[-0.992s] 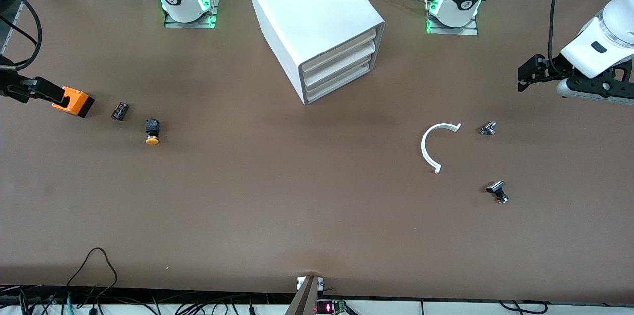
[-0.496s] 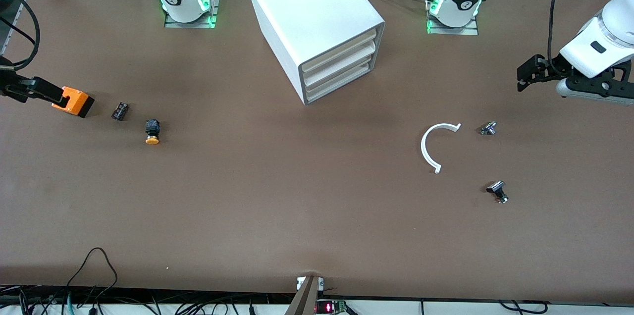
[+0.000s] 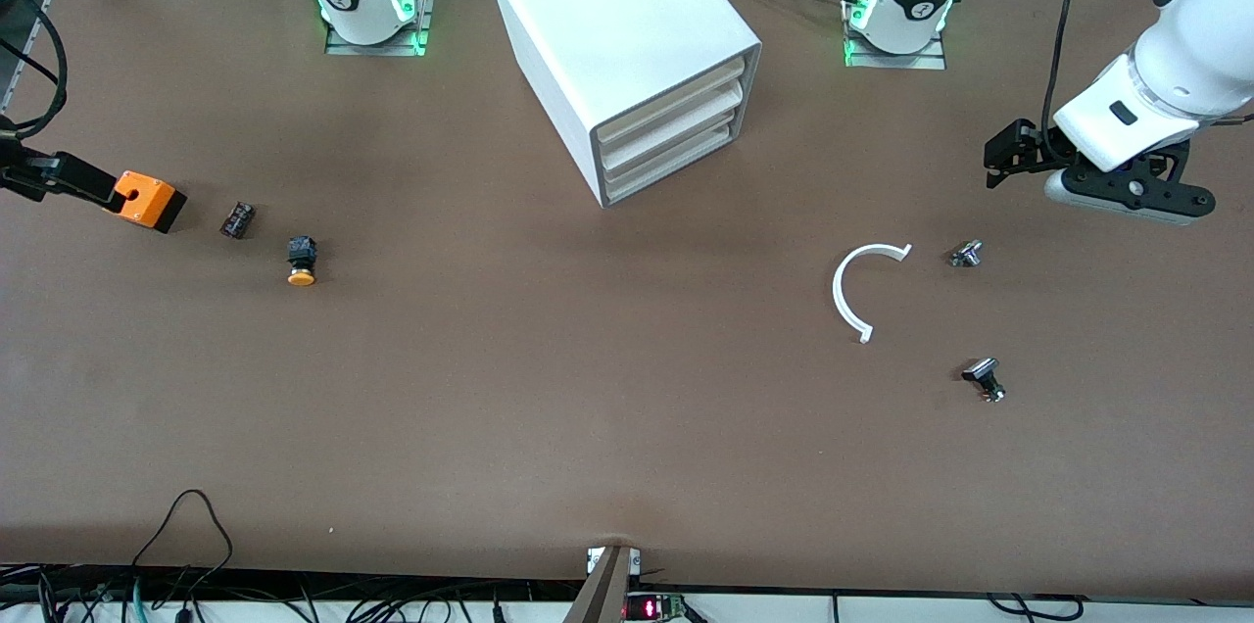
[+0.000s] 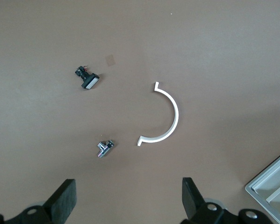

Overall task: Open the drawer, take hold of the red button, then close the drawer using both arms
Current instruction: 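Move the left gripper to the top drawer front of the white cabinet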

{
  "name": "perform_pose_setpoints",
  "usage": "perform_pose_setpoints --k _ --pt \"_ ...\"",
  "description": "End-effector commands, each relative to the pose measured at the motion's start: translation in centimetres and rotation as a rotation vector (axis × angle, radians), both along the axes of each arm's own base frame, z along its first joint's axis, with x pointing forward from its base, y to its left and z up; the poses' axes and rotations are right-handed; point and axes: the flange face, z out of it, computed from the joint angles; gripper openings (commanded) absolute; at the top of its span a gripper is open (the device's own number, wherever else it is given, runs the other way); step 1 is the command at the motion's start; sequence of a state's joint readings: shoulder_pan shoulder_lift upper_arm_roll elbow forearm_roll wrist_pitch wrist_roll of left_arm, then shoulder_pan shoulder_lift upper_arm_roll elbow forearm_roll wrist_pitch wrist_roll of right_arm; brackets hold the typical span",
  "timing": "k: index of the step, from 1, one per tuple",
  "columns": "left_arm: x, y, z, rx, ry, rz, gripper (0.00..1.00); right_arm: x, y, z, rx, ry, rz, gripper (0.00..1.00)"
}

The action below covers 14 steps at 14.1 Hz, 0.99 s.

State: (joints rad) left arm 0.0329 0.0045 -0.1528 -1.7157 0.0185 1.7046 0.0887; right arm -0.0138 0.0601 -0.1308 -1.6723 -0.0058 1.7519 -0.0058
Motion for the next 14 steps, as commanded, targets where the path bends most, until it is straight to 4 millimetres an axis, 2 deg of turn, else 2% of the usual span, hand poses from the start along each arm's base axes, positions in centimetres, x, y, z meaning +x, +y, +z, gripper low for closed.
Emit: perform_pose_setpoints --k 1,3,6,11,14 --pt "0.3 -1.4 -0.5 0.010 0.035 -0.033 1.00 -0.1 0.0 0.6 0.014 -0.010 0.009 1.00" --pt "0.7 -1.3 -3.7 -0.002 0.102 -0.033 1.00 0.0 0.0 0.6 0.015 -0.012 0.009 1.00" --pt "0.5 -1.4 -6.3 -0.073 0.176 -0.012 1.00 0.0 0.0 0.5 0.015 -0.010 0.009 1.00" --pt "-0.3 -2.5 -9.5 -0.381 0.407 0.063 1.00 -0.1 -0.2 0.6 0.015 -0.012 0.006 1.00" --pt "-1.0 -3.5 -12.5 -0.556 0.544 0.105 1.00 0.0 -0.2 0.7 0.014 -0.013 0.006 1.00"
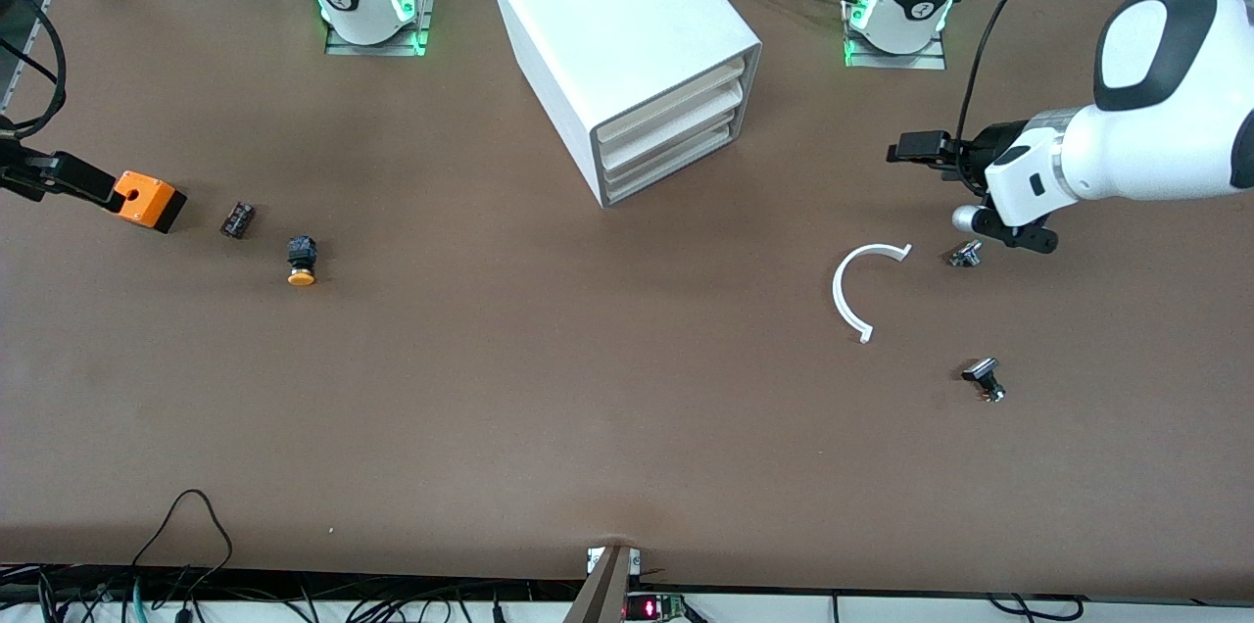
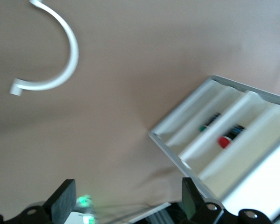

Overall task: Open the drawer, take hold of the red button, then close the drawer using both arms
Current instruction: 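Move the left gripper to the top drawer front of the white cabinet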

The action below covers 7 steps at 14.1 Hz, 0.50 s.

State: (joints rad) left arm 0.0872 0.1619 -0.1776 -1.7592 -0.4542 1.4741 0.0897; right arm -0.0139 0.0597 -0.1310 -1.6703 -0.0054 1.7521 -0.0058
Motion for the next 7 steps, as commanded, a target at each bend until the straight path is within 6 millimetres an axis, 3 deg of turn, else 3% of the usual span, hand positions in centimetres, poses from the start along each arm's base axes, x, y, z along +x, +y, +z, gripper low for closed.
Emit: perform_pose_setpoints --k 1,4,7 --pt "-0.8 -0.9 -3.1 -0.153 0.108 0.036 1.00 -0.1 -0.2 0.6 0.014 -0.011 0.006 1.00" --pt "-3.4 -3.0 -8.9 -0.324 0.160 -0.055 1.00 -0.1 -0.2 0.6 0.014 -0.011 0.006 1.00" --pt "-6.2 -5.5 -13.3 -0.423 0.171 -0.178 1.00 -0.1 -0.2 0.6 0.014 -0.011 0.006 1.00"
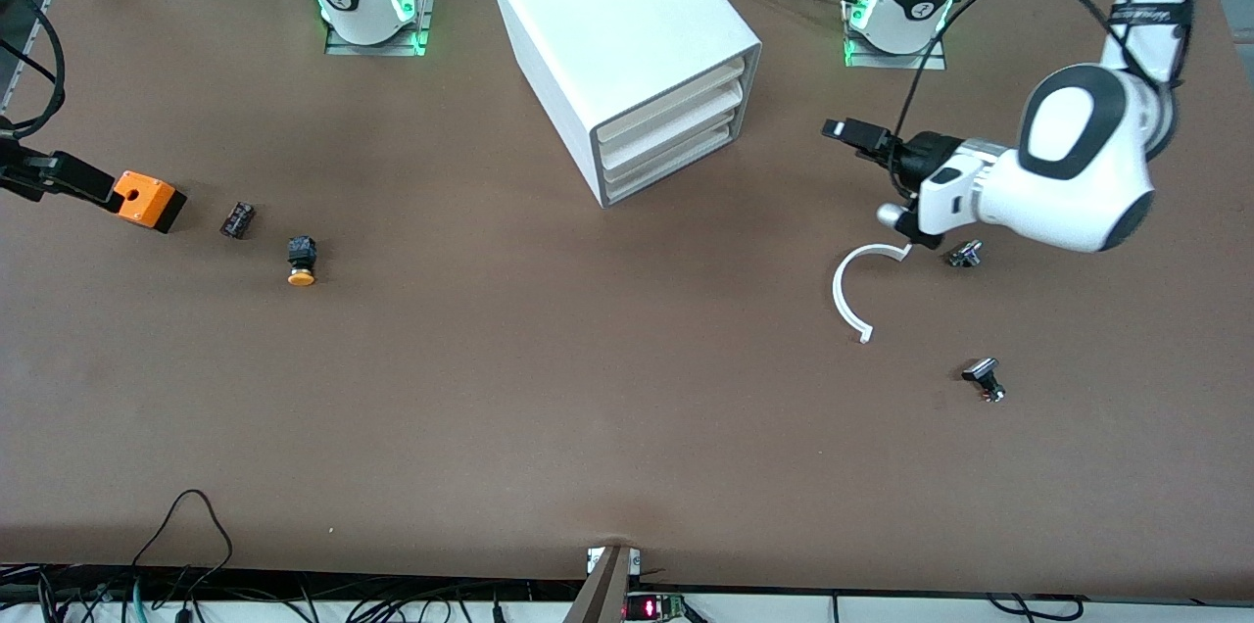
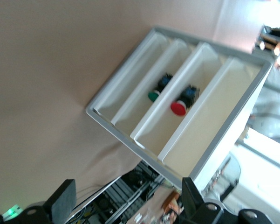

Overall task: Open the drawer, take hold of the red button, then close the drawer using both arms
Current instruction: 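Move the left gripper to the top drawer front of the white cabinet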

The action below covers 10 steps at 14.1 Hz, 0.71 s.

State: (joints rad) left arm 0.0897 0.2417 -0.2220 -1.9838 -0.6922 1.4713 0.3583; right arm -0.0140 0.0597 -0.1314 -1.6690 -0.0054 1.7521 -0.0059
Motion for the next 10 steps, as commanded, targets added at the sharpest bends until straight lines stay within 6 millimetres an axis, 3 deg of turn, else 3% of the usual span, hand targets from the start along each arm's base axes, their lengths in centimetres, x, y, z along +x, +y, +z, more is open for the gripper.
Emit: perform_pose_setpoints --k 1,5,8,10 --pt "-1.7 -2.0 -2.8 -0.116 -0.029 -0.071 1.00 -0.1 -0.1 0.5 0.015 -0.009 0.007 1.00" --pt "-2.8 -6.6 -4.8 -0.242 0.000 -0.015 1.00 -0.1 -0.1 0.5 0.015 -0.009 0.007 1.00" --pt "-2.9 -8.0 -6.9 -0.294 -0.031 -0.007 0.99 -0.1 -0.4 0.5 0.014 -0.009 0.004 1.00" --pt "-2.9 -9.2 -9.6 -0.292 -0.058 0.014 0.99 0.1 -0.2 0.1 0.013 0.000 0.008 1.00"
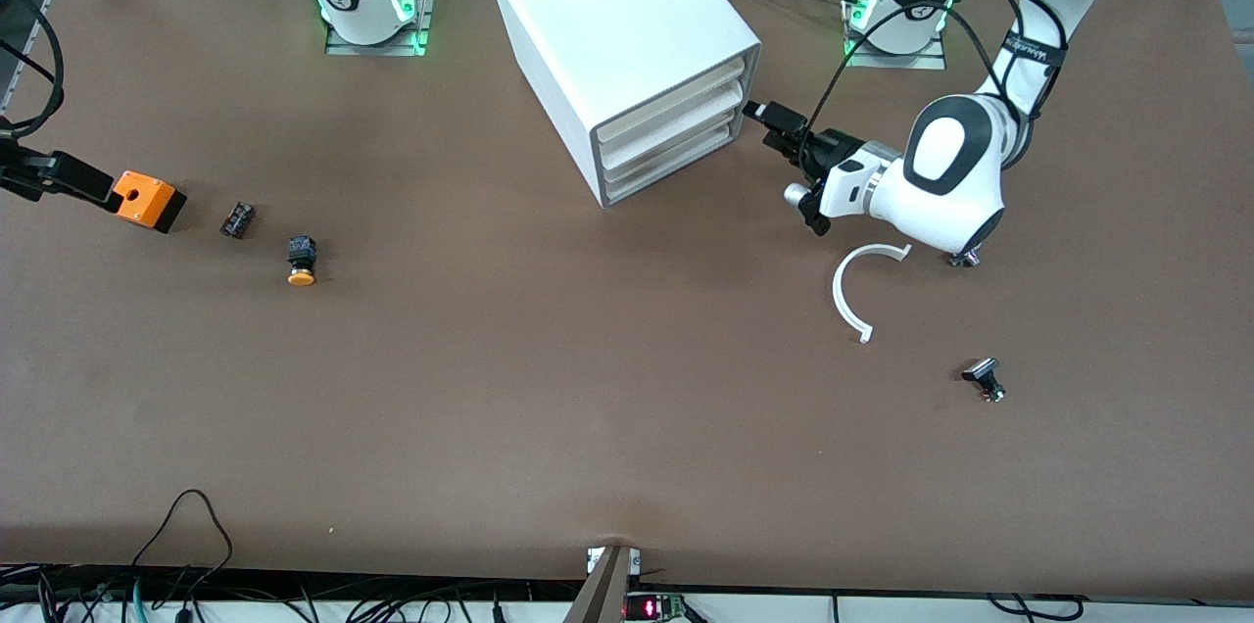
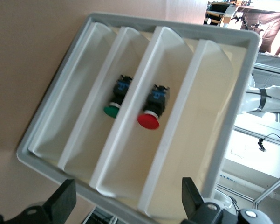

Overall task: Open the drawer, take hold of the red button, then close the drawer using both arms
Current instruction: 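Move the left gripper to the top drawer front of the white cabinet, then grip the drawer front with the left gripper and pull it open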

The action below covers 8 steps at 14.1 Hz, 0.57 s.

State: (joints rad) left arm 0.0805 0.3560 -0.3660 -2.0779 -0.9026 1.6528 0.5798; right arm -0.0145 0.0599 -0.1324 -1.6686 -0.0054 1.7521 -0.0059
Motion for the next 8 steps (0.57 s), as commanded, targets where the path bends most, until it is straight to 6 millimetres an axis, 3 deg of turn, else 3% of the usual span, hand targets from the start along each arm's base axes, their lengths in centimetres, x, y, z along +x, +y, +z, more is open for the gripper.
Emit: perform_pose_setpoints --k 1,4,8 --pt "-0.3 -2.2 -3.5 -0.022 -0.032 0.037 0.99 0.2 -0.1 -0.1 0.014 0.003 0.011 1.00" --pt "-1.2 -4.5 -6.5 0.021 -0.043 0.046 0.96 0.3 0.0 0.1 0.013 -0.001 0.011 1.00" --pt "-2.4 -4.7 -6.6 0.018 0.000 0.033 0.96 0.3 0.3 0.3 0.011 -0.007 0.007 1.00"
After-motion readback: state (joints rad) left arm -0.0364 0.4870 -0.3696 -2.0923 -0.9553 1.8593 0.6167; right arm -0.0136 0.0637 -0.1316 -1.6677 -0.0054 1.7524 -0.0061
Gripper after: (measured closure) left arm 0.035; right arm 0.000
